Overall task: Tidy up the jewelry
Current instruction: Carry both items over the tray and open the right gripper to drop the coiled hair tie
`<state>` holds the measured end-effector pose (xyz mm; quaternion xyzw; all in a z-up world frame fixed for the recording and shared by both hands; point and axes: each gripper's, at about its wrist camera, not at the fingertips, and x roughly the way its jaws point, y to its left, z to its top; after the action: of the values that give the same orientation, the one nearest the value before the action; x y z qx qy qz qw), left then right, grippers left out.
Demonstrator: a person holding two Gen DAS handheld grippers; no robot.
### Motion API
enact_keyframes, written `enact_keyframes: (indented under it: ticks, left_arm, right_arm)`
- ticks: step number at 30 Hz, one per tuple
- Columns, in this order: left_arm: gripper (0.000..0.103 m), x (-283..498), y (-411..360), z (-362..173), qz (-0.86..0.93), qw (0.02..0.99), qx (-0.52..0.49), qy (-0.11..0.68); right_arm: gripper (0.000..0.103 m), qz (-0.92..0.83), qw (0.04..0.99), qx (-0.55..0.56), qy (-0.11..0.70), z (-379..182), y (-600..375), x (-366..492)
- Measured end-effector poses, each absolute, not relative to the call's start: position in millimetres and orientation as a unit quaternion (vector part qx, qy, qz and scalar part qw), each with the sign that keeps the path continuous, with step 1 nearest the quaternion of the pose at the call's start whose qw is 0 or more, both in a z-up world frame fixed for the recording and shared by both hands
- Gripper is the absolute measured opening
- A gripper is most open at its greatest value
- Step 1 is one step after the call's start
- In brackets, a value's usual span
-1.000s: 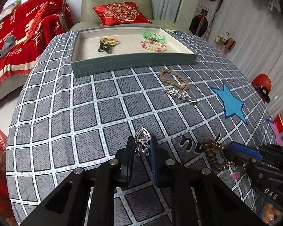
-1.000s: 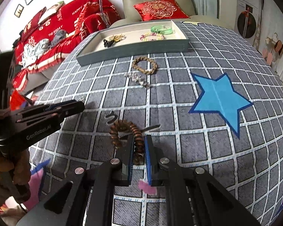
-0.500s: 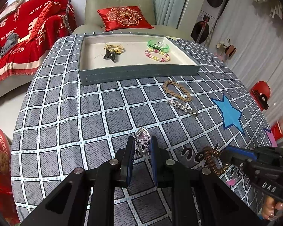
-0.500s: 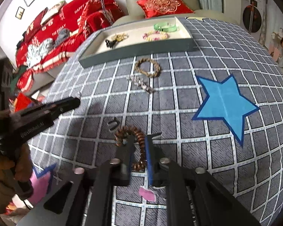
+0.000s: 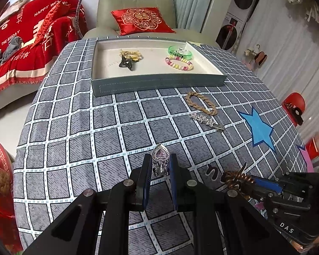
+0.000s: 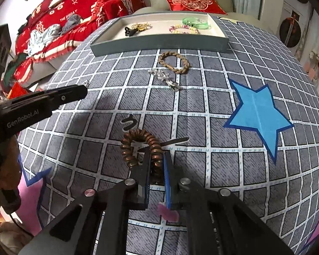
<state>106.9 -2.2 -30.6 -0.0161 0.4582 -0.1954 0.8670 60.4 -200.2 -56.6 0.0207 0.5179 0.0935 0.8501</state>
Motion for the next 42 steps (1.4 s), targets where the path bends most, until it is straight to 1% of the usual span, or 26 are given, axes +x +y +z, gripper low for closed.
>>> enact_keyframes:
  ticks: [11,16,24,31,42]
  left_arm:
    - [0.032,122,7,-11,-0.190,0.877,-0.025,0.440]
    - [0.032,141,10,7,-0.190,0.885,-0.029,0.424]
    - [0.032,192,9,28,-0.186,0.891,-0.039,0.411]
    - [0.032,250,-15,32,-0.186,0.891,-0.032,0.414]
    - [0.032,307,-53,-8,-0.170,0.878,-0.008,0.448]
  right_arm:
    - [0.012,0.093,0.875,0.075,0.468,-8,-231,93]
    - [0.012,0.093,0.886,0.082,0.446,16,-240,126]
    - [0.012,0.102,0.887,0.105,0.438,38,-246,193]
    - [0.012,0.089,0.884,0.093,0.449,26,-244,249]
    - [0.012,0.056,0.871,0.119,0.473,-18,-264,308]
